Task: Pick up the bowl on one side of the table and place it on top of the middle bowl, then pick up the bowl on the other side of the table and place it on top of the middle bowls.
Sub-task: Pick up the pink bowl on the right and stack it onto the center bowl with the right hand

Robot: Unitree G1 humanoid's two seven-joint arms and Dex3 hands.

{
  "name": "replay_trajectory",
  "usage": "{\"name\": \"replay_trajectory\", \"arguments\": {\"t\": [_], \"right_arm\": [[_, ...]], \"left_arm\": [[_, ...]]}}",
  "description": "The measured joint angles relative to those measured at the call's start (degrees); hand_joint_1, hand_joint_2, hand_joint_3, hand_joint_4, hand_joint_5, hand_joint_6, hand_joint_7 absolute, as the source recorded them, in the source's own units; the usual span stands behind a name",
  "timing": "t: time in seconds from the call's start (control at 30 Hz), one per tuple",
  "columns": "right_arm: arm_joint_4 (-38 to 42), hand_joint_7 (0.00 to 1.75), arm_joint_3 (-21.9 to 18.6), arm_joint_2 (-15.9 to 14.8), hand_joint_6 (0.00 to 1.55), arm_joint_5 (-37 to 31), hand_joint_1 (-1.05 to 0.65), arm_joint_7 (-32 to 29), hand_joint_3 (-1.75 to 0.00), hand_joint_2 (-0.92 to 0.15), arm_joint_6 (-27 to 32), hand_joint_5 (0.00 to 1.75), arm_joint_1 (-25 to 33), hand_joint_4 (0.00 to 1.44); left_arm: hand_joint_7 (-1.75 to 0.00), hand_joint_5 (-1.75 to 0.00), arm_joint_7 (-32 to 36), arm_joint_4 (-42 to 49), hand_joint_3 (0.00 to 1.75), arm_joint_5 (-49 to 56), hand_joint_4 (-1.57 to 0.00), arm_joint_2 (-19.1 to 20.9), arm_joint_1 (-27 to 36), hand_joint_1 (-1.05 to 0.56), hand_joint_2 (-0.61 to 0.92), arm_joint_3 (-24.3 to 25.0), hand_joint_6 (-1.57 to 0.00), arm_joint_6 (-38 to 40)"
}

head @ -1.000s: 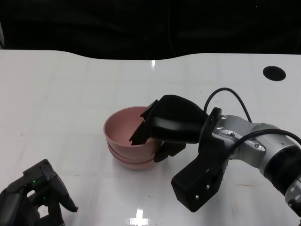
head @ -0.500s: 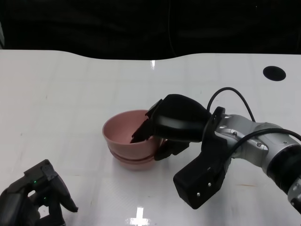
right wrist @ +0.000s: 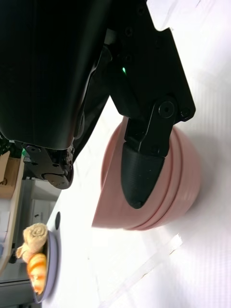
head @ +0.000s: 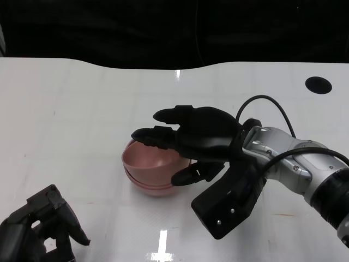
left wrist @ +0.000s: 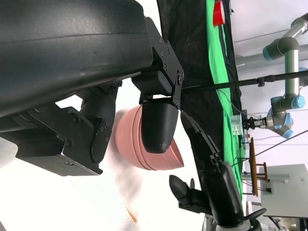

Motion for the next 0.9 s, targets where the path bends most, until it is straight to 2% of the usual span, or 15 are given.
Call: {"name": "replay_trajectory", "arguments": {"t": [0.73, 0.9], "right_arm": [[-1.5, 0.0, 0.5, -0.9, 0.0, -2.3, -1.05, -0.8, -1.04, -0.92, 1.6, 0.0, 1.0, 0.0], [-1.3, 0.0, 1.8, -0.9, 0.0, -3.2, -1.05, -3.2, -1.05, -0.92, 1.5, 0.0, 2.4, 0.0]], "left_arm": [[-1.75, -1.75, 0.0, 0.0, 1.15, 0.1, -0.95, 0.0, 0.0, 0.44, 0.85, 0.0, -0.69, 0.2], [-1.75, -1.75, 0.0, 0.0, 1.15, 0.1, -0.95, 0.0, 0.0, 0.44, 0.86, 0.0, -0.69, 0.4]]}}
